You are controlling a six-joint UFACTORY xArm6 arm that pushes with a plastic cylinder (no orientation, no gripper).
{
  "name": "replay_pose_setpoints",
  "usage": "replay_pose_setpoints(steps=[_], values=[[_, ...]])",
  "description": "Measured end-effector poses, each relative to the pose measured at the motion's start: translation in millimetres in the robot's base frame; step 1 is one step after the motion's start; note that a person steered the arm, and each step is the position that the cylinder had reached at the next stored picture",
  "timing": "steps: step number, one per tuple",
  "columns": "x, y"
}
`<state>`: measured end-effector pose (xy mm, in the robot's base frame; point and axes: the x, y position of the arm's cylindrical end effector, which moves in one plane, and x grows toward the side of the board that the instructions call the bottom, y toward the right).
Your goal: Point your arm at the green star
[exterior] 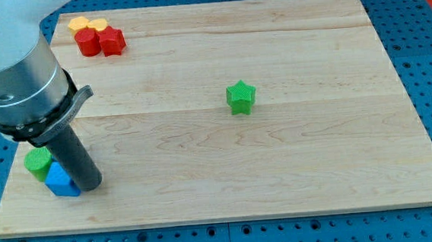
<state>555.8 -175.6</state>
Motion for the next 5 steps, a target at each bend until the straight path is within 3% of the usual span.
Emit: replay_pose_setpoints(steps=[1, 2, 4, 5], values=[[-14.2, 33.9], [-57.9, 137.3], [-67.4, 254.4], [-97.2, 277.1]])
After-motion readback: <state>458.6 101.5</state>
